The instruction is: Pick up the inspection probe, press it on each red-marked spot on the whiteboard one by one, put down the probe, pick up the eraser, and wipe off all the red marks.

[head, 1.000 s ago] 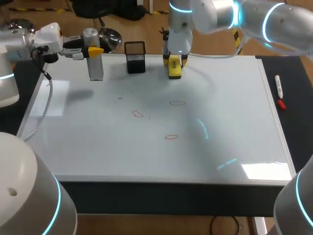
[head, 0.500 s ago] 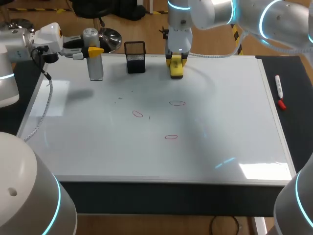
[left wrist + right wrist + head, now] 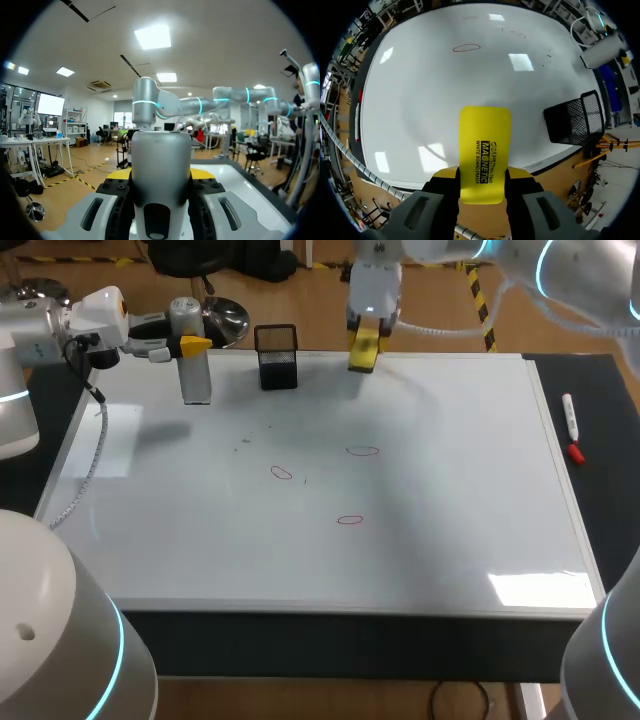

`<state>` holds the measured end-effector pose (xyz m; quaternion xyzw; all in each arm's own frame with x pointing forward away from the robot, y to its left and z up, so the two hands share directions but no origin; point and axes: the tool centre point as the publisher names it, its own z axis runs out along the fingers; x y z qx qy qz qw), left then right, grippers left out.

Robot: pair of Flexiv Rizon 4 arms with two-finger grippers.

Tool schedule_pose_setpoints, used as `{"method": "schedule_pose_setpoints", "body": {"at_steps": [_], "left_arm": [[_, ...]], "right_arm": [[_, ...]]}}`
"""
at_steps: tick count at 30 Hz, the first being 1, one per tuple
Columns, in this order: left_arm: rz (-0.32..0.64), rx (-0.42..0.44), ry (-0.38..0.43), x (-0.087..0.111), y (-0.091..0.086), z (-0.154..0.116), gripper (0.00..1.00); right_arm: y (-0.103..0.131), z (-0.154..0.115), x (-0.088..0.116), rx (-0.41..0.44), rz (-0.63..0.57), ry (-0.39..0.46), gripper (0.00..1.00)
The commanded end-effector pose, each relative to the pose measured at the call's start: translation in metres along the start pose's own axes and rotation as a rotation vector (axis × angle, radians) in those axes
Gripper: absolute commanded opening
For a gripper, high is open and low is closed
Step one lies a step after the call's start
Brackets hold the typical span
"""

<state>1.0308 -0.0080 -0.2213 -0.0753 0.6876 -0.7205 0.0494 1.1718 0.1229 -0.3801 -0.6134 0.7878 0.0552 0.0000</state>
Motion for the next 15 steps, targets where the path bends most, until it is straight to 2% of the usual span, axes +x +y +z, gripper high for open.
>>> {"method": "schedule_pose_setpoints", "body": {"at_steps": [1,4,9,15], "left_arm": [[0.001,-0.001,-0.003,0.001,-0.001,0.0,0.0],[0.001,-0.001,-0.003,0.001,-0.001,0.0,0.0],[0.001,-0.001,-0.003,0.001,-0.001,0.0,0.0],[0.001,-0.001,-0.003,0.001,-0.001,0.0,0.0]], "right_arm": [[0.002,-0.026,0.012,0.009,0.027,0.0,0.0],[0.0,-0.035,0.02,0.046,0.085,0.006,0.0],[-0.001,-0.051,0.035,0.059,0.185,0.014,0.0],[0.007,-0.058,0.061,0.062,0.278,0.004,0.0]]}}
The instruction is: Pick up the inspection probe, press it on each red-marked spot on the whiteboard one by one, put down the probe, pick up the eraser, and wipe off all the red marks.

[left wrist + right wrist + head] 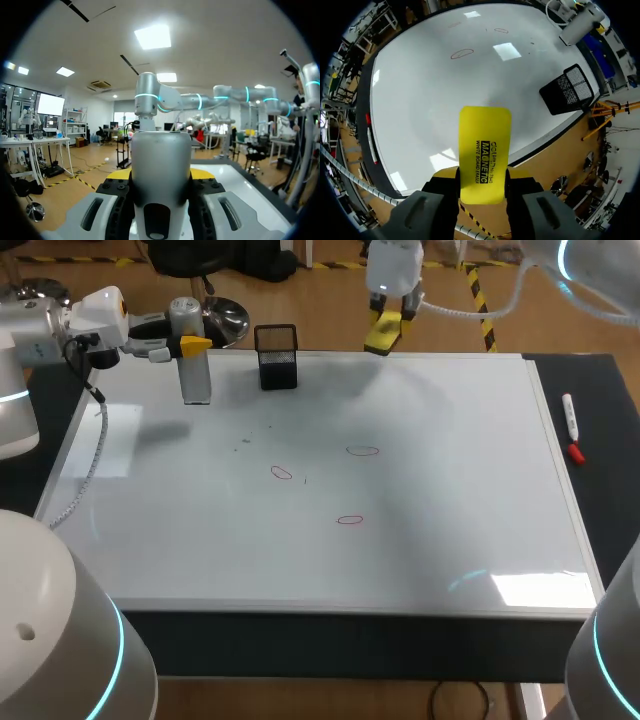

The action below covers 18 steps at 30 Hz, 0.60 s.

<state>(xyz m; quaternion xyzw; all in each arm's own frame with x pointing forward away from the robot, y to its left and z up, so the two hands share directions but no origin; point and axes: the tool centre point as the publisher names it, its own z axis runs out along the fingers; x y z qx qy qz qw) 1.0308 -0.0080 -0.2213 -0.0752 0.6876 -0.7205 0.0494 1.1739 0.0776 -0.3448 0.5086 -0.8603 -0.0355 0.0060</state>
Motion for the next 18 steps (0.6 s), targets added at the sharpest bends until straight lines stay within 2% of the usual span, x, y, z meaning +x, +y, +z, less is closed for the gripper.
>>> {"method": "schedule_pose_setpoints", "body": {"at_steps": [1,18], "left_arm": [[0.001,-0.001,-0.003,0.001,-0.001,0.0,0.0],[0.001,-0.001,-0.003,0.001,-0.001,0.0,0.0]], "right_arm": [[0.012,-0.02,0.03,0.032,0.038,-0.022,0.0],[0.029,-0.018,0.122,0.055,0.314,0.0,0.0]]}}
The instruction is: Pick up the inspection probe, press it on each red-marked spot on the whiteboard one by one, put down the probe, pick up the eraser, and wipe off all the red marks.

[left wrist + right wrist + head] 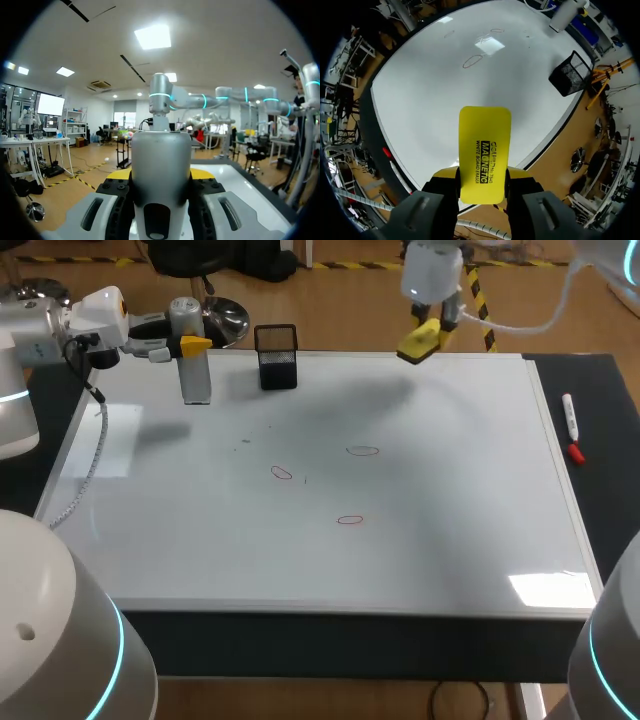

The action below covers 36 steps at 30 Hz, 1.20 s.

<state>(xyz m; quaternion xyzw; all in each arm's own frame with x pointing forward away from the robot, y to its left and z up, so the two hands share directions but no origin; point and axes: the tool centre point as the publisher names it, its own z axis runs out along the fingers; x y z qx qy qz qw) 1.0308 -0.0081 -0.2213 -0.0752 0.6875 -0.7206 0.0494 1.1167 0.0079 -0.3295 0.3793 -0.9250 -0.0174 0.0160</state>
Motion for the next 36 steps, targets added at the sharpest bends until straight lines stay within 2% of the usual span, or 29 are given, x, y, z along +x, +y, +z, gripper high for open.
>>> {"method": "schedule_pose_setpoints", "body": {"at_steps": [1,10,19,24,27,36], "left_arm": [[0.001,-0.001,-0.003,0.001,-0.001,0.0,0.0],[0.001,-0.001,-0.003,0.001,-0.001,0.0,0.0],[0.001,-0.001,-0.003,0.001,-0.001,0.0,0.0],[0.001,-0.001,-0.003,0.001,-0.001,0.0,0.0],[0.001,-0.001,-0.003,0.001,-0.001,0.0,0.0],[0.001,-0.001,-0.003,0.001,-0.001,0.0,0.0]], "right_arm": [[0.001,-0.001,0.04,0.028,0.04,-0.031,0.0],[-0.005,0.0,0.074,0.035,0.116,-0.028,0.0],[-0.003,0.003,0.097,0.03,0.158,-0.021,0.0],[-0.003,0.002,0.101,0.033,0.168,-0.019,0.0],[-0.004,-0.003,0.098,0.065,0.171,-0.034,0.0],[-0.004,-0.003,0.098,0.065,0.171,-0.034,0.0]]}}
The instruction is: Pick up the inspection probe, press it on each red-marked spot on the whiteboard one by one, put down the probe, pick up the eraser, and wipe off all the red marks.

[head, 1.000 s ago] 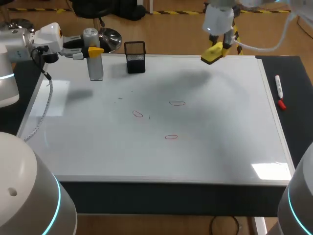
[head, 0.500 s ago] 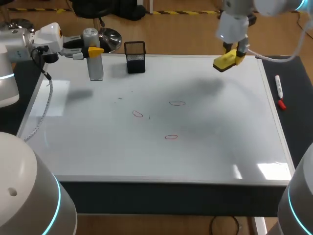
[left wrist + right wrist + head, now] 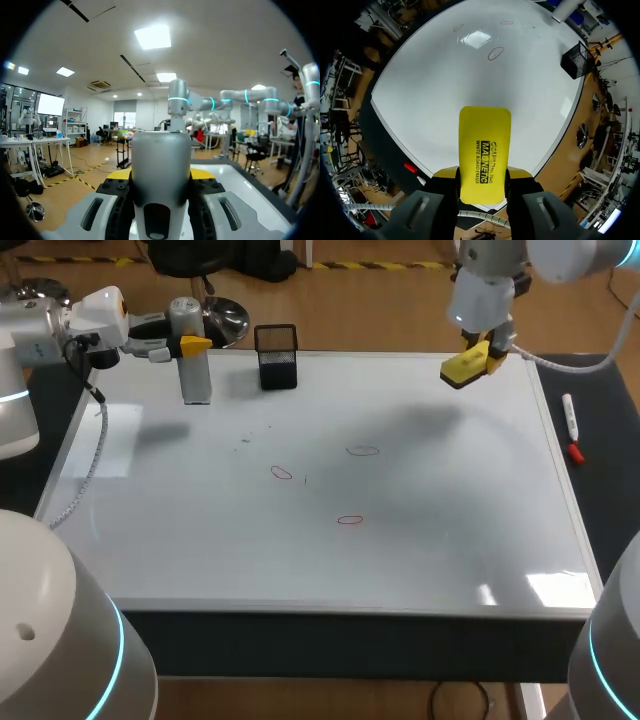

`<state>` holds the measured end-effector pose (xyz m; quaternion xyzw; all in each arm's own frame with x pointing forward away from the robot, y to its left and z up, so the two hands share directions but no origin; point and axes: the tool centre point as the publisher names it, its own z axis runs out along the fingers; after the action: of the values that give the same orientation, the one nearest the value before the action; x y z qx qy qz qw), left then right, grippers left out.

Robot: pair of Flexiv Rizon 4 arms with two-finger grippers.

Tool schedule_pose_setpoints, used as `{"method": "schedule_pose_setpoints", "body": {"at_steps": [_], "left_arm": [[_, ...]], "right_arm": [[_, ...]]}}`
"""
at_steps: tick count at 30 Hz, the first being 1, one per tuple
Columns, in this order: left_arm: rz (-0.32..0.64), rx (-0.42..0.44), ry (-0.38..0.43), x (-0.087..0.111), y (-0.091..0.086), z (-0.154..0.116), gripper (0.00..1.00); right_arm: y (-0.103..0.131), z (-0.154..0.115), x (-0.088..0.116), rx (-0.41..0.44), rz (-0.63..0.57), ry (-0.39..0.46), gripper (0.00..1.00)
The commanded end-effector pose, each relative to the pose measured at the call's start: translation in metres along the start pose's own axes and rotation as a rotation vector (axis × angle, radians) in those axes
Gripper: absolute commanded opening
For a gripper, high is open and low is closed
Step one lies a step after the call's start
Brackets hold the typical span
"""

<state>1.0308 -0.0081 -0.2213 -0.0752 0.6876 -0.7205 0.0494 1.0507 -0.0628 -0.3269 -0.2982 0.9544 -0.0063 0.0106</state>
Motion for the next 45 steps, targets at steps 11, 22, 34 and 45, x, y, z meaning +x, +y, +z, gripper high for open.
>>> {"method": "schedule_pose_setpoints", "body": {"at_steps": [11,22,34,45], "left_arm": [[0.001,-0.001,-0.003,0.001,-0.001,0.0,0.0],[0.005,0.0,0.011,0.013,-0.001,0.004,0.0],[-0.017,-0.007,0.167,0.082,0.013,0.061,0.0],[-0.021,0.043,0.271,0.131,0.021,0.102,0.0]], "right_arm": [[-0.001,-0.002,0.001,0.003,-0.002,0.001,0.0],[-0.001,-0.002,0.001,0.003,-0.002,0.001,0.0],[-0.001,-0.002,0.001,0.003,-0.002,0.001,0.0],[-0.001,-0.002,0.001,0.003,-0.002,0.001,0.0]]}}
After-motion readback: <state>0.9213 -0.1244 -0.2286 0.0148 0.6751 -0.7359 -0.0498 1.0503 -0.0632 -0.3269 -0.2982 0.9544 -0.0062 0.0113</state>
